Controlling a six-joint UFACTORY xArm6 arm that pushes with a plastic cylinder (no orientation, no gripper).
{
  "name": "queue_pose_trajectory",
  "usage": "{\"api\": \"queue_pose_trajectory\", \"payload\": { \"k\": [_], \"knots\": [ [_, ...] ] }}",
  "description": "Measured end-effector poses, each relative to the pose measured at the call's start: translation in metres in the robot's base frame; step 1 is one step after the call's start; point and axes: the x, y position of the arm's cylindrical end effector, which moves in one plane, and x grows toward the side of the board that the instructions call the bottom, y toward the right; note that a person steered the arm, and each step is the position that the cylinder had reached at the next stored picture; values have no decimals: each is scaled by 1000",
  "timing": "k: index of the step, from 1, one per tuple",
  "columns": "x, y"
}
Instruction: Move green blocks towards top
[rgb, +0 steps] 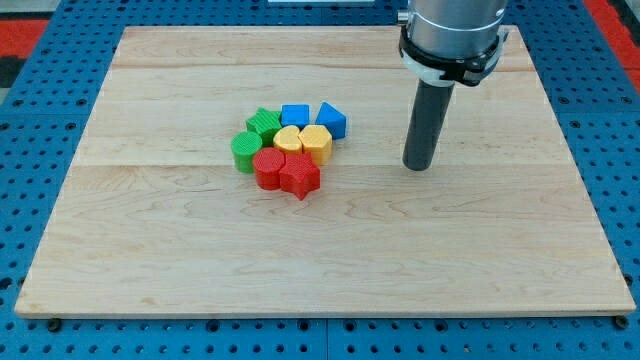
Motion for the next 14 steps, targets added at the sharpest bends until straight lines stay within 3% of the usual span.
{"api": "queue_pose_trajectory", "payload": {
  "k": [4,5,7,9,12,14],
  "knots": [
    [10,-5],
    [62,-27],
    [78,-226],
    [16,-235],
    [-5,-200],
    [-67,-187]
  ]
}}
